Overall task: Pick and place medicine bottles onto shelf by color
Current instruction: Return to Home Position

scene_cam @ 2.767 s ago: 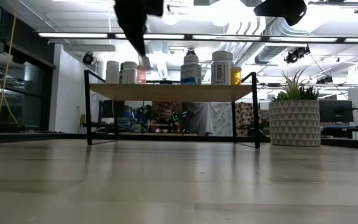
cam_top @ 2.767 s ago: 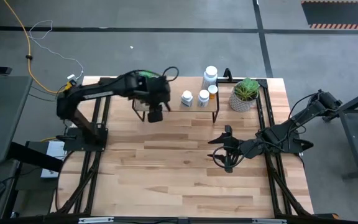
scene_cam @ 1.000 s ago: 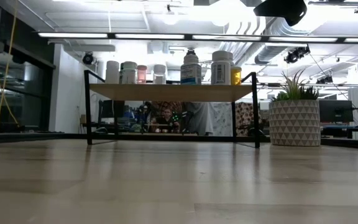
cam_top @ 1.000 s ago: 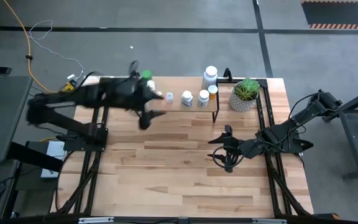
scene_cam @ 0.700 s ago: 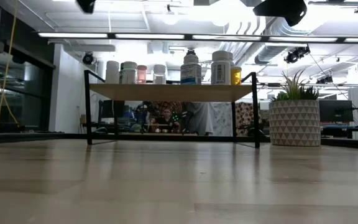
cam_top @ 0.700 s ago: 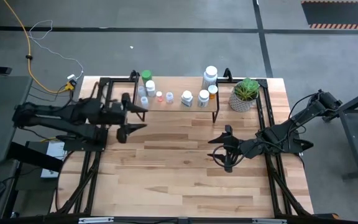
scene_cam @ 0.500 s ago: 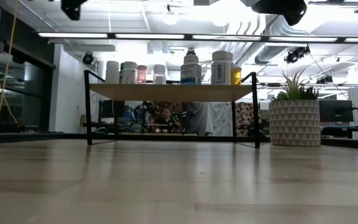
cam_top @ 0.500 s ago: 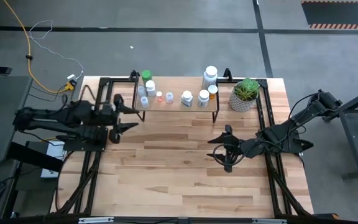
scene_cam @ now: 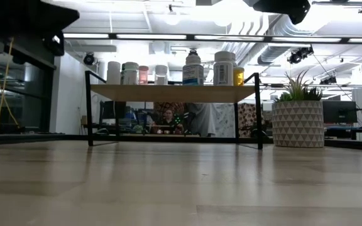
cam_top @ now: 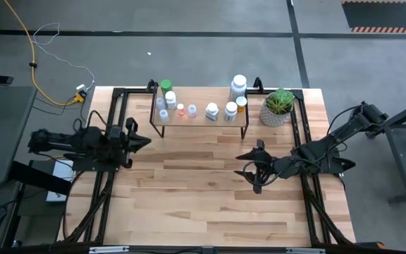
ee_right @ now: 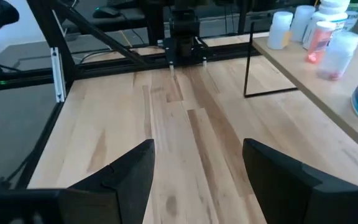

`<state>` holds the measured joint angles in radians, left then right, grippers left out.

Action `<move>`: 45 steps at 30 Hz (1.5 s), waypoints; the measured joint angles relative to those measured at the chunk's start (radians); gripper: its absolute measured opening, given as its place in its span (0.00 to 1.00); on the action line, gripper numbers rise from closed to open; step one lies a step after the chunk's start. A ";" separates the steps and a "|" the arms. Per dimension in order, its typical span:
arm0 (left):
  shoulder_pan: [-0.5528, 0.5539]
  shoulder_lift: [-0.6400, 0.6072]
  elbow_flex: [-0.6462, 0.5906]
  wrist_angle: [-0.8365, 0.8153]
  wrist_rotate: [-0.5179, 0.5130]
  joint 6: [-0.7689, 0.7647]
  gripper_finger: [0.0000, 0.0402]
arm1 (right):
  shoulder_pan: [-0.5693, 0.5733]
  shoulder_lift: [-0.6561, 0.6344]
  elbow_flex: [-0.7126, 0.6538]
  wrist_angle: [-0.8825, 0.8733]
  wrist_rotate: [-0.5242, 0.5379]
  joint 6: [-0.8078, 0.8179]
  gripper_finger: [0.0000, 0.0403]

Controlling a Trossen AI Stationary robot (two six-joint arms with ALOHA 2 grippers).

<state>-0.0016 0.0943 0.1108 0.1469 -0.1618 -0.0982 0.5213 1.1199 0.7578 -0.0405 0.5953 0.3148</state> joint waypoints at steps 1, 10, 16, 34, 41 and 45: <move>-0.002 -0.015 -0.017 0.014 -0.010 -0.001 0.01 | 0.000 -0.009 0.000 -0.011 0.000 0.011 0.58; -0.001 -0.089 -0.101 0.008 -0.023 -0.018 0.00 | -0.005 -0.146 -0.012 -0.214 -0.006 0.048 0.20; -0.001 -0.090 -0.100 0.010 -0.018 -0.007 0.00 | -0.006 -0.287 -0.224 -0.123 -0.079 0.113 0.05; -0.001 -0.090 -0.099 0.007 -0.009 -0.003 0.00 | -0.425 -0.897 -0.603 0.137 -0.576 -0.159 0.00; -0.001 -0.090 -0.099 0.007 -0.008 -0.003 0.00 | -0.415 -1.066 -0.712 0.141 -0.585 -0.175 0.00; -0.001 -0.090 -0.099 0.007 -0.008 -0.003 0.00 | -0.407 -1.119 -0.748 0.097 -0.568 -0.170 0.00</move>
<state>-0.0029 0.0044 0.0116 0.1539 -0.1696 -0.1017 0.1141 0.0005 0.0101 0.0566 0.0272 0.1446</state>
